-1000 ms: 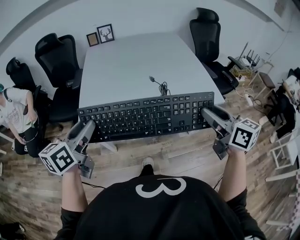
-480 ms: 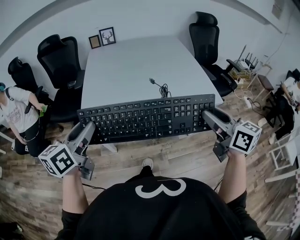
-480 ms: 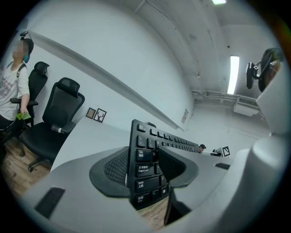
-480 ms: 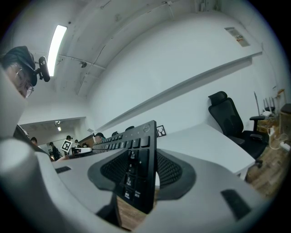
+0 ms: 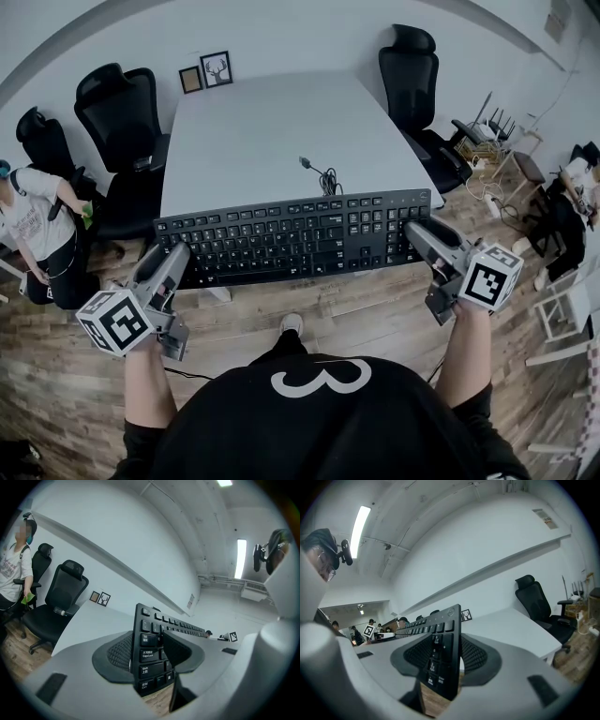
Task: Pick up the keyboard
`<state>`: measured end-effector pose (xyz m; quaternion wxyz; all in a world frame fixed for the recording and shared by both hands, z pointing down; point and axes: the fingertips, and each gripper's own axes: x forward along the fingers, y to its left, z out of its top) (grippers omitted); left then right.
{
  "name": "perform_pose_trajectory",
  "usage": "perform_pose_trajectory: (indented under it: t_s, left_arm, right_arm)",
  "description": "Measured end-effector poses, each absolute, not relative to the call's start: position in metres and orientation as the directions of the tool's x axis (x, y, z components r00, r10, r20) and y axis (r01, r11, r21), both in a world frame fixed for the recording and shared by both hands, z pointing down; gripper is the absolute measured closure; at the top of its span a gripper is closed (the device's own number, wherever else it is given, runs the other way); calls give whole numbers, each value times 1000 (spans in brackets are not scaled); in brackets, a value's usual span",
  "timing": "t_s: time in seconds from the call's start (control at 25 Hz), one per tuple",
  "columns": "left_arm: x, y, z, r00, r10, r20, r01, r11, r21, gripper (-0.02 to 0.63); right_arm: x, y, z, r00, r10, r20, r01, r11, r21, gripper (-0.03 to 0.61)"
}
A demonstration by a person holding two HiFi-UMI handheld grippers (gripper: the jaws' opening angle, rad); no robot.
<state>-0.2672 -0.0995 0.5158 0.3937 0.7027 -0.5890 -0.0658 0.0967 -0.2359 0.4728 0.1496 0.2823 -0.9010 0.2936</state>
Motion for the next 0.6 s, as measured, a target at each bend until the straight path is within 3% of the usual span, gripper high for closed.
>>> perform_pose_trajectory:
  t_s: [0.6]
  left_arm:
    - [-270,-104,517,308,-870,384,-764,14,645,423]
  right_arm:
    - [96,-236,474,-786,-412,460,-607,652,-454,399]
